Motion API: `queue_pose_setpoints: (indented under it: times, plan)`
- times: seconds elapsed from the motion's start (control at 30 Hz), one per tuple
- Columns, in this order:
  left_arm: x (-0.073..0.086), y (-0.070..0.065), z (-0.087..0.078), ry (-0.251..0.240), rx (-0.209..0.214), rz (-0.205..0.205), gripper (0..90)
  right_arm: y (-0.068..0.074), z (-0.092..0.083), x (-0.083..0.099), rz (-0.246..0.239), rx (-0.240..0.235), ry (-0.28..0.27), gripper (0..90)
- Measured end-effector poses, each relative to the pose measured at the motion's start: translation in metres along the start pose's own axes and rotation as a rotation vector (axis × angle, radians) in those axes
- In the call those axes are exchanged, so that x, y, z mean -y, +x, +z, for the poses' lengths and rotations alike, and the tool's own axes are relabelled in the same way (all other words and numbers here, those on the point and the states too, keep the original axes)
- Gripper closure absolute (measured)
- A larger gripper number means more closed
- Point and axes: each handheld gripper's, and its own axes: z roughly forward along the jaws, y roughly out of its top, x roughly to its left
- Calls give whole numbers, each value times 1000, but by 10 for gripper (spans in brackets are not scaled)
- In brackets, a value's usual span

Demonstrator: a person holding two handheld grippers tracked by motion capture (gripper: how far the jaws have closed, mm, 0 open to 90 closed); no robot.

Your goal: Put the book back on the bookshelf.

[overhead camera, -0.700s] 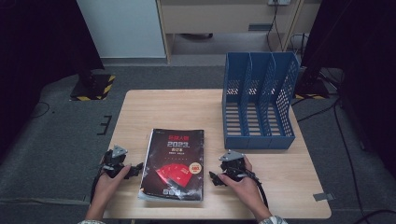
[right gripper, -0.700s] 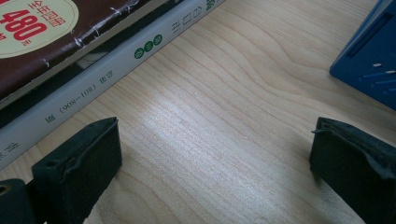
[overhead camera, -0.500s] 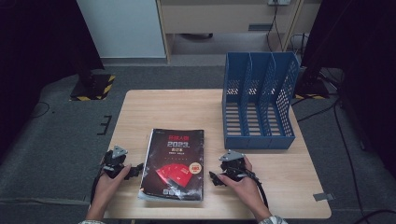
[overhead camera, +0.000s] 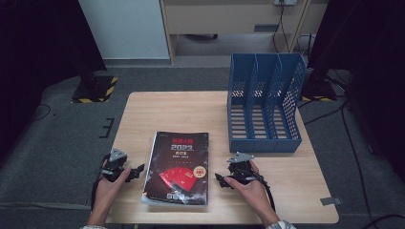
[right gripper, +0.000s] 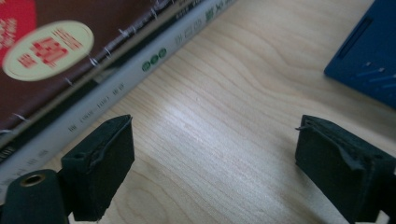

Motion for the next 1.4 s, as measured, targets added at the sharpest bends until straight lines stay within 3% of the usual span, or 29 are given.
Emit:
queue_pose_setpoints:
  times: [0.2,0.3,0.4,0.53,0.67,0.93,1.0,1.03,1.1,1.17,1.4]
  plan:
    - [-10,-4,-15,-61,12,-20,148,7,-11,-5,-26,-15,-39,173]
    - [-15,-9,-21,-87,25,-15,212,11,-16,-8,-37,-22,-53,206]
    - [-17,-15,-25,-91,46,-14,270,11,-20,-11,-31,-33,-75,239]
    - [-20,-22,-25,-97,75,-2,365,17,-24,-17,-31,-88,-116,294]
    - [-23,-32,-22,-83,98,19,419,28,-24,-28,-71,-102,-121,298]
    - [-27,-48,-16,-65,111,58,471,34,3,-52,-79,-132,-62,244]
    - [-27,-48,-16,-63,115,58,472,34,7,-54,-75,-134,-58,227]
    - [-27,-49,-15,-66,122,55,471,32,13,-56,-51,-141,-68,199]
    - [-25,-51,-11,-60,130,54,466,33,16,-56,-35,-131,-64,185]
    - [-25,-54,-8,-33,125,73,460,33,17,-54,-39,-139,-57,183]
    - [-24,-58,-5,-12,127,92,461,36,26,-45,-12,-167,-35,157]
